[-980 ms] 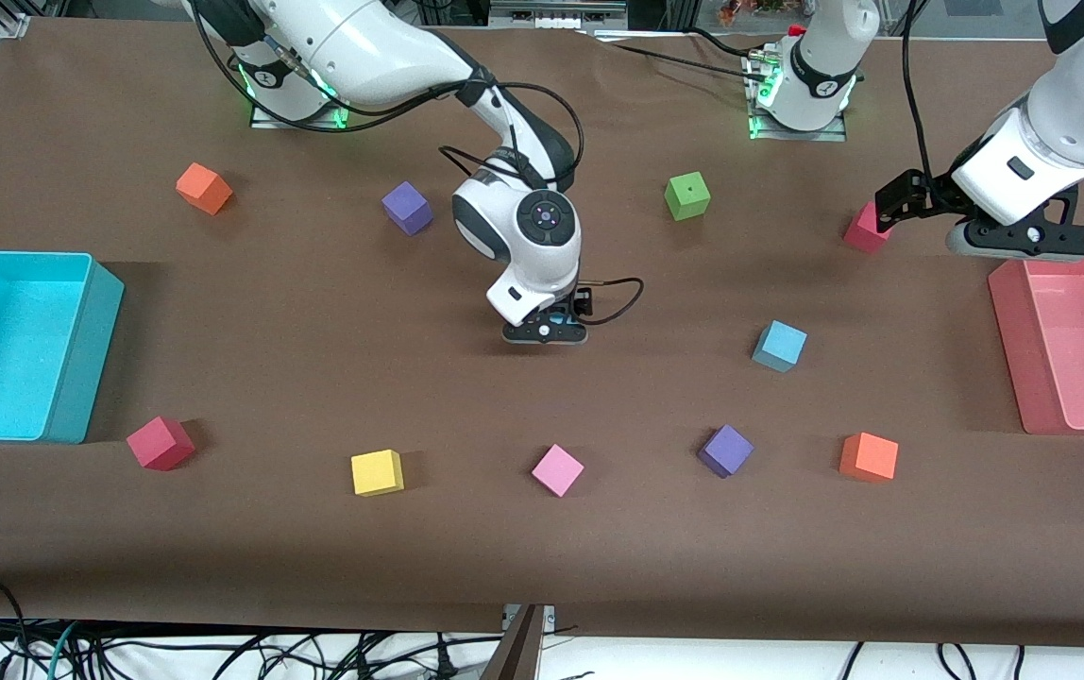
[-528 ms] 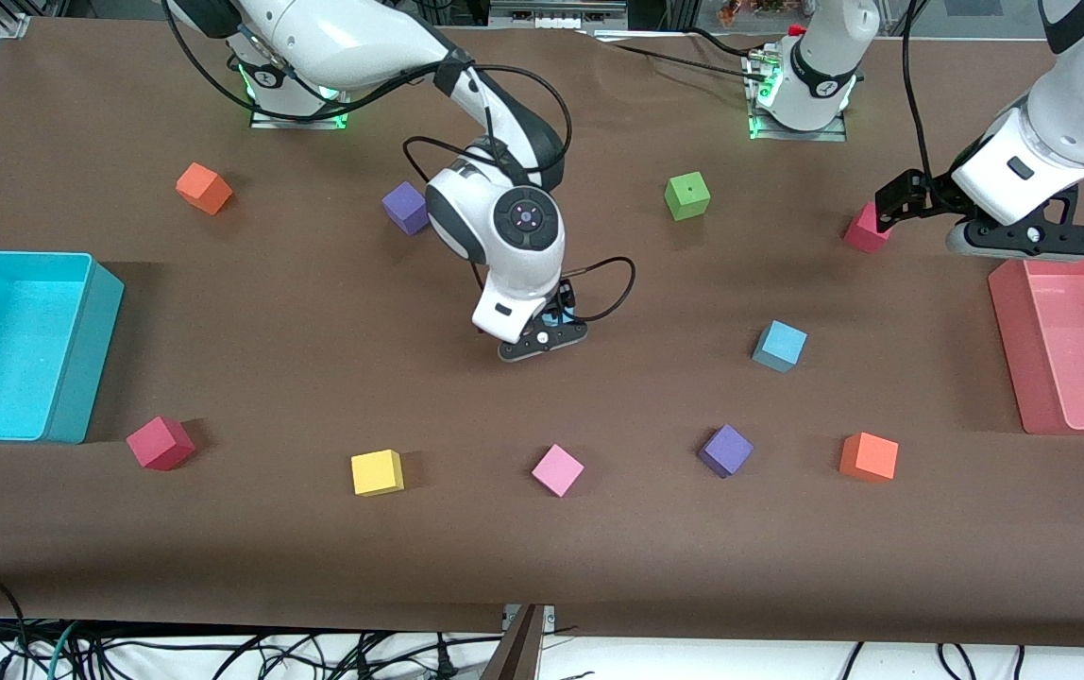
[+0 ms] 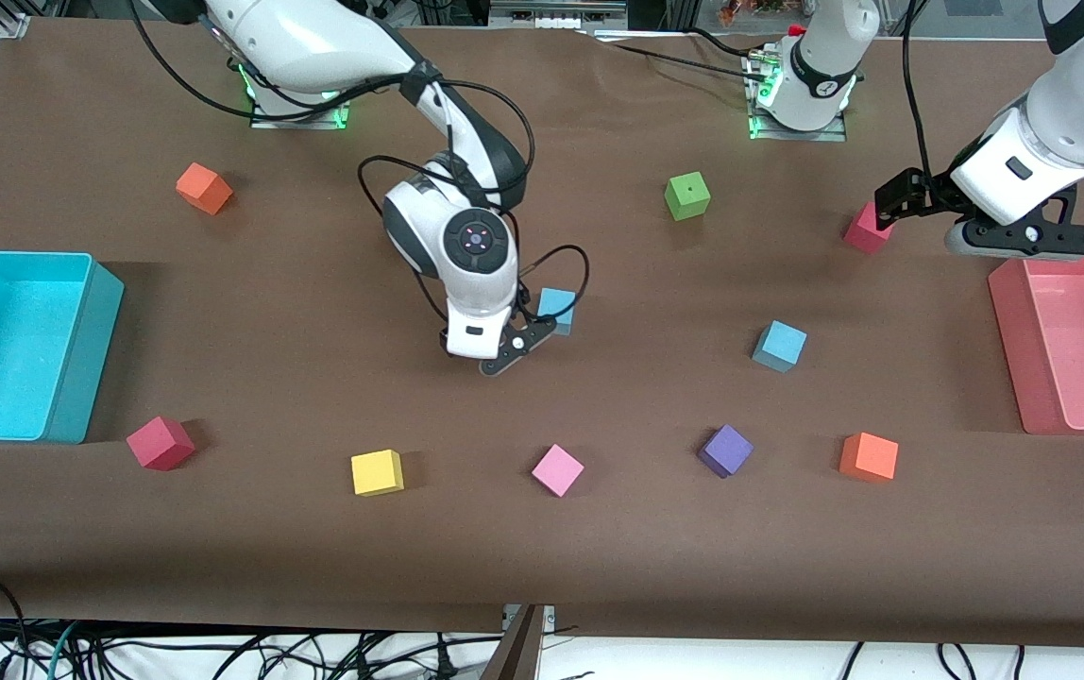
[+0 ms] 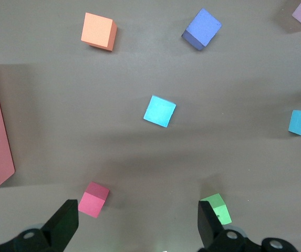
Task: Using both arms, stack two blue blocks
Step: 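Lower the cube onto the table and open the right gripper, then raise the right gripper while the left gripper reaches the other blue cube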
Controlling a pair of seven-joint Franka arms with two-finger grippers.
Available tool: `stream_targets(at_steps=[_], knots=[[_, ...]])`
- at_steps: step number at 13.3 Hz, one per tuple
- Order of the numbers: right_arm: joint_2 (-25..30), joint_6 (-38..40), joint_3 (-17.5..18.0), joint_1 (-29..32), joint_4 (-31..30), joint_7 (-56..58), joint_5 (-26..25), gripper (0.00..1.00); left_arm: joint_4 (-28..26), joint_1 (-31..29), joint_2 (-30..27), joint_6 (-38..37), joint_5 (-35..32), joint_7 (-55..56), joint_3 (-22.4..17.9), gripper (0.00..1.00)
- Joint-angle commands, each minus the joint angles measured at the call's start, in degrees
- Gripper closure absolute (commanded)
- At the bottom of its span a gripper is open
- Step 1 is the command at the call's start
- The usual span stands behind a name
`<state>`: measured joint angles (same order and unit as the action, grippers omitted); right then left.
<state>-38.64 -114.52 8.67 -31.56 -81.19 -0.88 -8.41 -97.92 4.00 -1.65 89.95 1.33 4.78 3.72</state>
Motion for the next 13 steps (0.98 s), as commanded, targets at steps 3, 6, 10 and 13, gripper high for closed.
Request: stream_targets(at_steps=[3, 6, 10, 13], knots=[[11.81, -11.99, 0.29, 3.52, -19.91, 8.86, 0.77, 0.0, 0.71, 0.31, 0.68, -1.36, -0.54, -0.21, 0.33, 0.0], [15.6, -25.01, 0.29, 4.49, -30.49, 9.32, 1.21, 0.0, 0.71, 0.31, 1.03, -2.68, -0.54, -0.13, 0.33, 0.0], [16.4, -48.2, 0.29, 4.58, -42.8, 8.45, 1.21, 0.0, -0.34, 0.31, 2.18, -4.08, -0.54, -0.04, 0.24, 0.0], [14.12, -64.64, 0.47, 4.58, -48.43, 8.01, 1.21, 0.0, -1.48, 0.31, 2.97, -3.65, -0.54, -0.57, 0.59, 0.0]])
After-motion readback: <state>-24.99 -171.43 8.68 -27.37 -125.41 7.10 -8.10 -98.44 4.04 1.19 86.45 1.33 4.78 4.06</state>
